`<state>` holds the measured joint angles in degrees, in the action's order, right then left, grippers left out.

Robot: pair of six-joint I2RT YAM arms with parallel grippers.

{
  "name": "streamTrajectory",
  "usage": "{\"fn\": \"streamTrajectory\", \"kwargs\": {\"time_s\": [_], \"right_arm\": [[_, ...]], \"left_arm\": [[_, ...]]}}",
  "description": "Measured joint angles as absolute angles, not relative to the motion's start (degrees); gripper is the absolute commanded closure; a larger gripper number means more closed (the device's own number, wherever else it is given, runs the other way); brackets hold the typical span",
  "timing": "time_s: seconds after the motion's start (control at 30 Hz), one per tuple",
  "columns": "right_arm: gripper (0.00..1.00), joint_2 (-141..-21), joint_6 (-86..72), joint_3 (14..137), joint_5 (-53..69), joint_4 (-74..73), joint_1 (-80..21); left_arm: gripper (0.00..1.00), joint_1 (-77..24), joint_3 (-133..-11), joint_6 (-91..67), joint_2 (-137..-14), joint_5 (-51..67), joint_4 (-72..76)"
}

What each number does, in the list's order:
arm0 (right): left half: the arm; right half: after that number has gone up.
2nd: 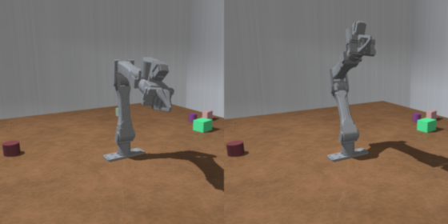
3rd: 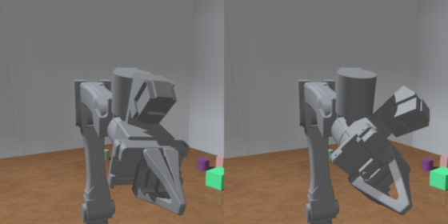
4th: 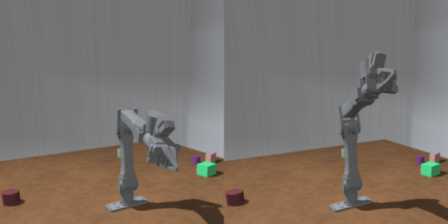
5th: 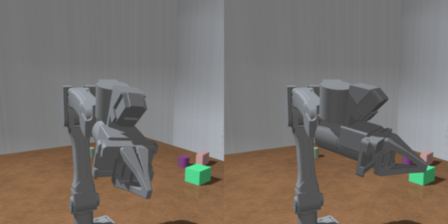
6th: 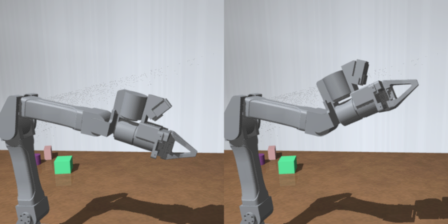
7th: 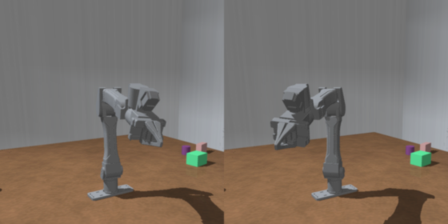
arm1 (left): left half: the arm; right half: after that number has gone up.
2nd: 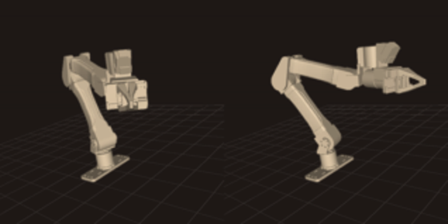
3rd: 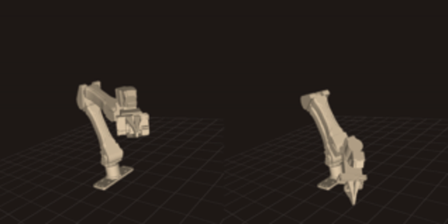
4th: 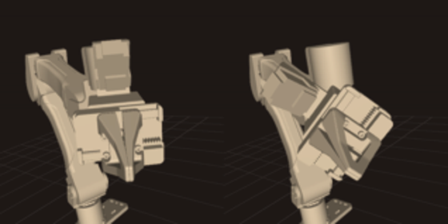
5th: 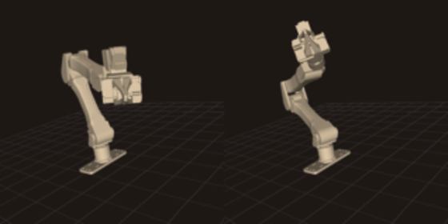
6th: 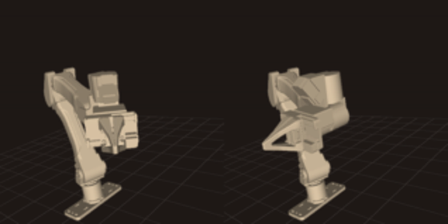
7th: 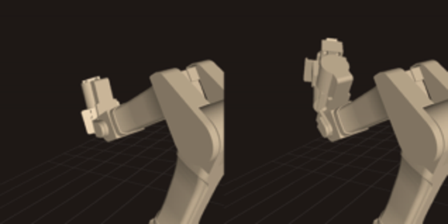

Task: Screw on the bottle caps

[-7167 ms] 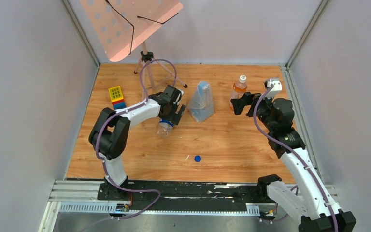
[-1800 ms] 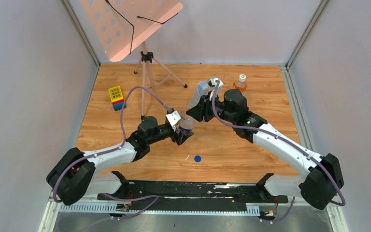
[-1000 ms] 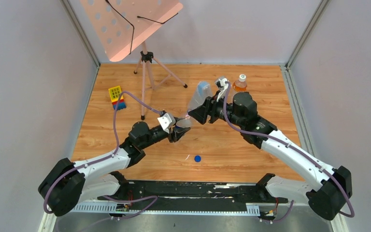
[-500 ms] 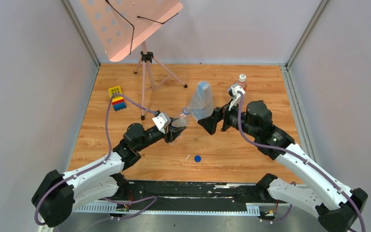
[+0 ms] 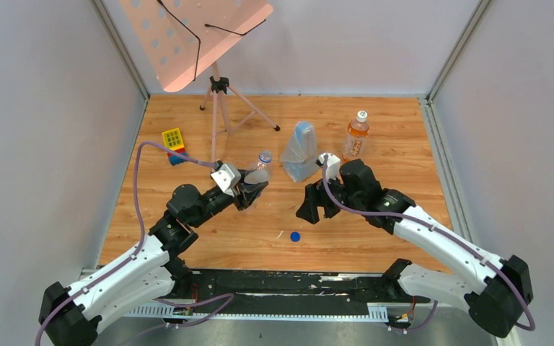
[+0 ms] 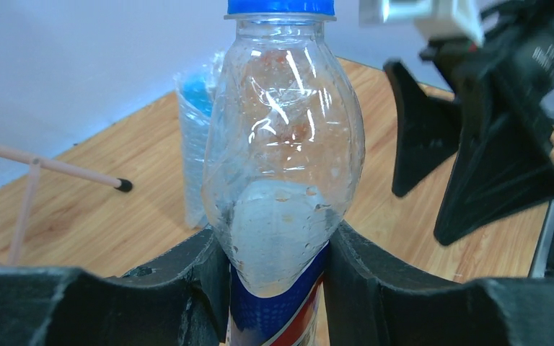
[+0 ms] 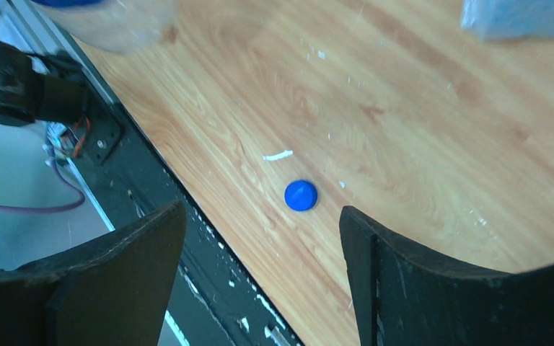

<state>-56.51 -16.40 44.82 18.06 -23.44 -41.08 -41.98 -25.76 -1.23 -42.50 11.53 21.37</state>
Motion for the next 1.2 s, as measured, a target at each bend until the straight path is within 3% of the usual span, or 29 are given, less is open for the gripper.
{"fn": "streamTrajectory", "kwargs": {"time_s": [0.17, 0.37, 0.63, 1.2], "right_arm": [[0.24, -65.5, -18.2, 47.3, 14.9, -29.0, -45.5], [0.39, -77.1, -20.6, 52.9, 10.0, -34.6, -51.5], [0.45, -91.5, -22.6, 61.1, 5.0, -40.6, -56.0], [0.52, -102.9, -23.6, 67.0, -3.6, -46.1, -59.9]], "left_arm": [[0.49, -42.0, -29.6, -1.4, -39.8, 8.8, 15.6], [0.49, -42.0, -32.9, -1.4, -37.3, 5.7, 8.8], [0.49, -42.0, -34.4, -1.3, -33.1, -0.2, 2.0], [0.49, -42.0, -35.3, -0.7, -30.2, -6.1, -3.9]]}}
